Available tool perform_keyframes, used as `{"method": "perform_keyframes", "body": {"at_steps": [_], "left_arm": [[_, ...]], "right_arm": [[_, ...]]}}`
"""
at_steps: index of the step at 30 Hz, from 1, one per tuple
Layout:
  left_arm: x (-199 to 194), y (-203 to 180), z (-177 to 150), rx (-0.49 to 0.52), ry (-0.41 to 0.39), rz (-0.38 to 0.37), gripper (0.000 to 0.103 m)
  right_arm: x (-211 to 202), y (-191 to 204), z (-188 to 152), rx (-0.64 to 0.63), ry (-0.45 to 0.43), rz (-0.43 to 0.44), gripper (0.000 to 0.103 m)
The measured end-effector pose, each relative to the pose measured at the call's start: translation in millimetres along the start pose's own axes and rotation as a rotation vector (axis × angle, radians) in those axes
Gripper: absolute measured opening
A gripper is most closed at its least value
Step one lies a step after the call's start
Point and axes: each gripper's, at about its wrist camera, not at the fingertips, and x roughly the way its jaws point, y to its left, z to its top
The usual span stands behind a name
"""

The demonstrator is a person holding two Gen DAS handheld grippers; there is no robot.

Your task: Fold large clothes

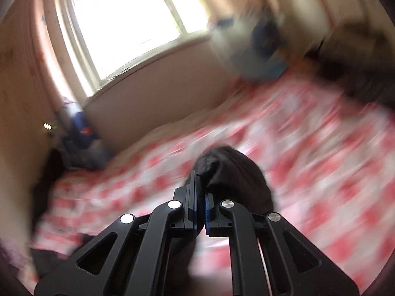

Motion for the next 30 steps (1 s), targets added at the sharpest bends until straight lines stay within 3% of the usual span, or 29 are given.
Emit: {"method": "perform_keyframes", "body": {"at_steps": [1,3,4,5,7,9,10,13,15,16,20,21,25,28,30], "left_arm": [[1,0,0,0.001,0.002,0.0,0.097],[3,-1,-1,-0.001,0.009,-0.004,0.097],[4,0,-1,0.0,0.01,-0.004,0.097],[5,1,-1,0.002,0.011,-0.002,0.097],[6,2,-1,0.01,0.01,0.005,0.097],[6,4,-1,0.011,0.011,0.002,0.097],[6,5,-1,0.006,0.013,-0.004,0.097],[5,8,0,-0.007,0.018,-0.019,0.097],[2,11,1,-0.017,0.017,-0.03,0.097],[0,12,2,-0.024,0.012,-0.036,0.097],[-21,19,9,-0.024,-0.056,-0.003,0.097],[-28,22,12,-0.011,-0.089,0.03,0.097],[-51,42,34,0.058,-0.197,0.155,0.097],[-52,67,68,0.088,-0.202,0.231,0.097],[-44,73,100,0.194,-0.205,0.318,0.097]], "right_arm": [[-8,-19,0,-0.029,0.015,-0.061,0.005],[-2,-63,-17,-0.051,0.134,-0.195,0.01],[8,-85,-31,-0.032,0.218,-0.257,0.024],[24,-116,-52,0.031,0.364,-0.33,0.032],[35,-160,-93,0.173,0.512,-0.364,0.035],[24,-181,-117,0.286,0.5,-0.33,0.039],[16,-185,-124,0.316,0.479,-0.327,0.049],[-20,-175,-144,0.358,0.373,-0.353,0.056],[-47,-148,-149,0.344,0.283,-0.258,0.057],[-56,-127,-152,0.321,0.258,-0.21,0.062],[-83,6,-182,0.185,0.231,0.084,0.075],[-83,34,-191,0.171,0.242,0.15,0.08],[-72,168,-248,0.175,0.391,0.48,0.081],[-67,237,-287,0.146,0.437,0.597,0.081],[-60,267,-313,0.086,0.466,0.638,0.081]]}}
